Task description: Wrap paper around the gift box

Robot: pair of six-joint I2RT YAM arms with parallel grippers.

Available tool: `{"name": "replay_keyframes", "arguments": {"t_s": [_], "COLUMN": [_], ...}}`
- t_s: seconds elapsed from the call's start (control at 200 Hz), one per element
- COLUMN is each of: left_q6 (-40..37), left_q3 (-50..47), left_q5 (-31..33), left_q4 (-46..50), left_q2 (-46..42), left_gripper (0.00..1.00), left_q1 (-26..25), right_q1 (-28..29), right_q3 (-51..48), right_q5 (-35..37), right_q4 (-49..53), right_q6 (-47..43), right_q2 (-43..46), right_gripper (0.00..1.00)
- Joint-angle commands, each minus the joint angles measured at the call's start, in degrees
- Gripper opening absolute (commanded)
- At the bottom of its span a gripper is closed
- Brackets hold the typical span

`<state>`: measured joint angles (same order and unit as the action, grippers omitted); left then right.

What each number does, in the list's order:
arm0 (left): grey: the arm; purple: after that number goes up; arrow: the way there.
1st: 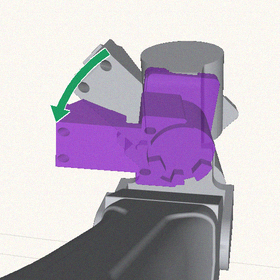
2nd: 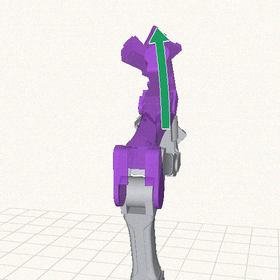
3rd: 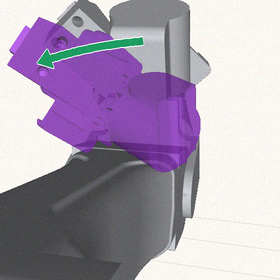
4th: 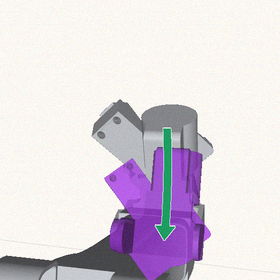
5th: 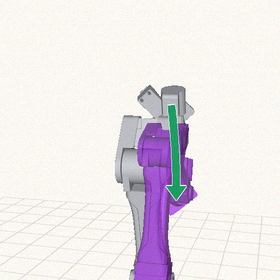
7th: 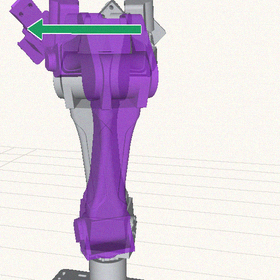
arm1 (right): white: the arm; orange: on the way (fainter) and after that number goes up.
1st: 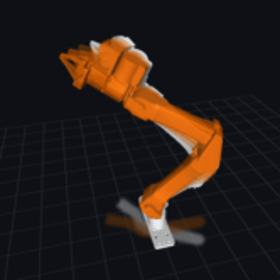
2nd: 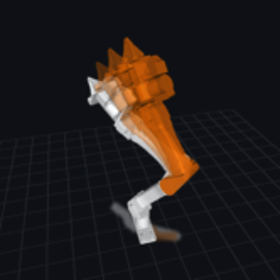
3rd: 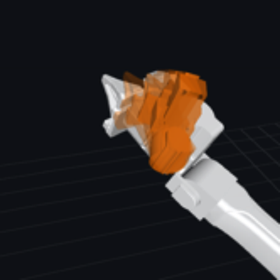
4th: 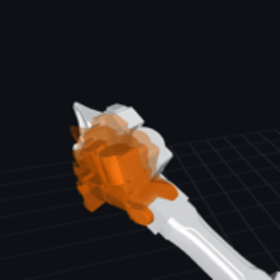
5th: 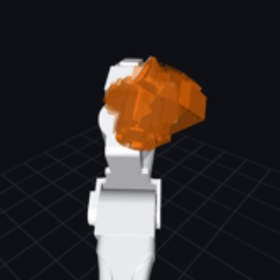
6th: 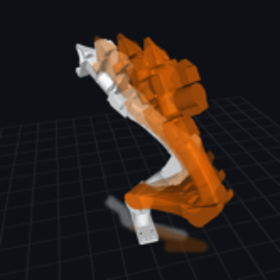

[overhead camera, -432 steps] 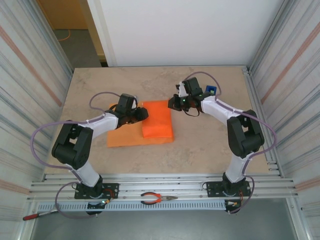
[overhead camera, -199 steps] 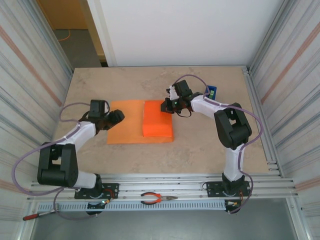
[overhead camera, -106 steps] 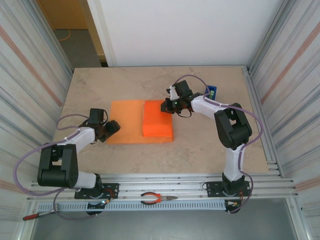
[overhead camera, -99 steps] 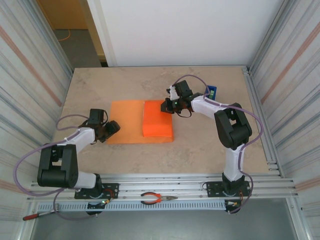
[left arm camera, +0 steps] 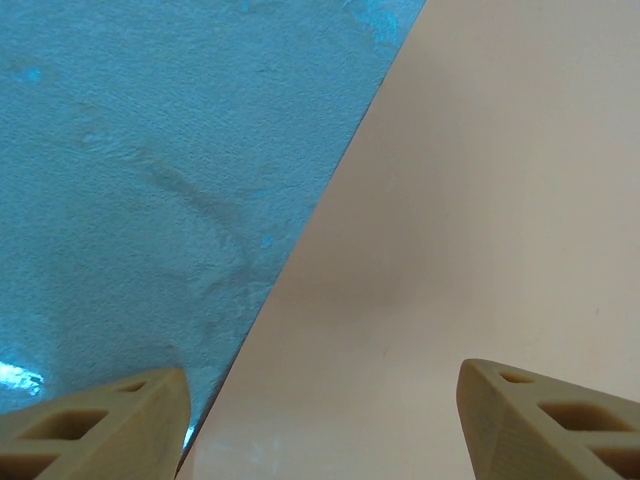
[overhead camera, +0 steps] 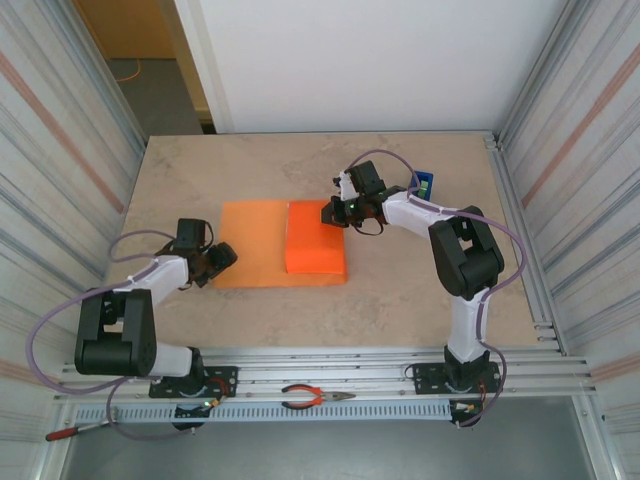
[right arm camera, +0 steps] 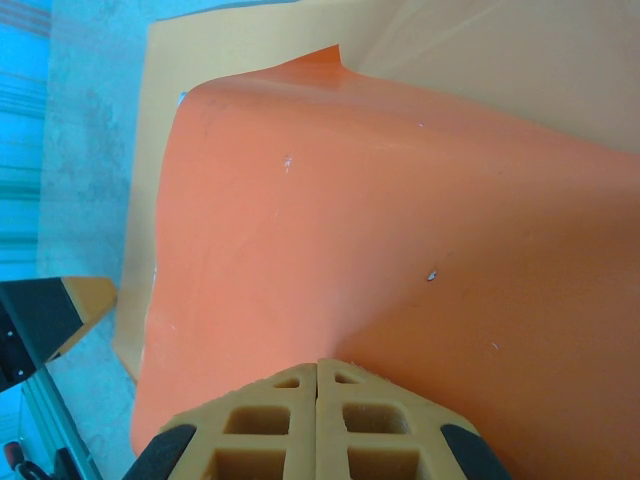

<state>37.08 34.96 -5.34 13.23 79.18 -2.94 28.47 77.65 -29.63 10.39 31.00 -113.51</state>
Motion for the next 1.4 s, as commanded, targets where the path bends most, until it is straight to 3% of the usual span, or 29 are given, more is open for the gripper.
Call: {"name": "replay_keyframes", "arguments": {"t_s": [0.0,0.311,0.531,0.772,0.882,1.398], "left_q6": [-1.19,-1.35,-1.96,-4.14,-4.38,-5.08], "left_q3": [-0.26,-0.01,2.75,9.79,9.78,7.18], "left_q5": [-5.95,-8.36,-9.35,-11.11,-12.89,-11.71], "left_q4": [-3.3,-9.5,-14.94,-12.8,-10.49,1.14], "left_q2": [1.84,-0.21,4.61,7.83,5.63,-1.52], "left_gripper": [0.71,0.71,0.72,0.71,0.66,0.2], "left_q1": [-0.2,-5.27,-5.28,-2.03,-0.21,1.39], "right_q1": [0.36,0.45,0.7,0.8,0.89,1.14], "right_q3": [-2.41,-2.36,-2.31,-2.79,-2.85,-3.54], "right_q5": [2.73,2.78,2.78,2.92,2.97,2.77], "right_q4": [4.81,4.87,4.9,4.75,4.57,4.3], "right_q6": [0.46,0.53,0.53,0.58,0.8,0.73], "right_q2": [-2.77,-2.82,-3.2,-3.04,-2.89,-2.93], "right_gripper": [0.0,0.0,0.0,0.0,0.0,0.0]}}
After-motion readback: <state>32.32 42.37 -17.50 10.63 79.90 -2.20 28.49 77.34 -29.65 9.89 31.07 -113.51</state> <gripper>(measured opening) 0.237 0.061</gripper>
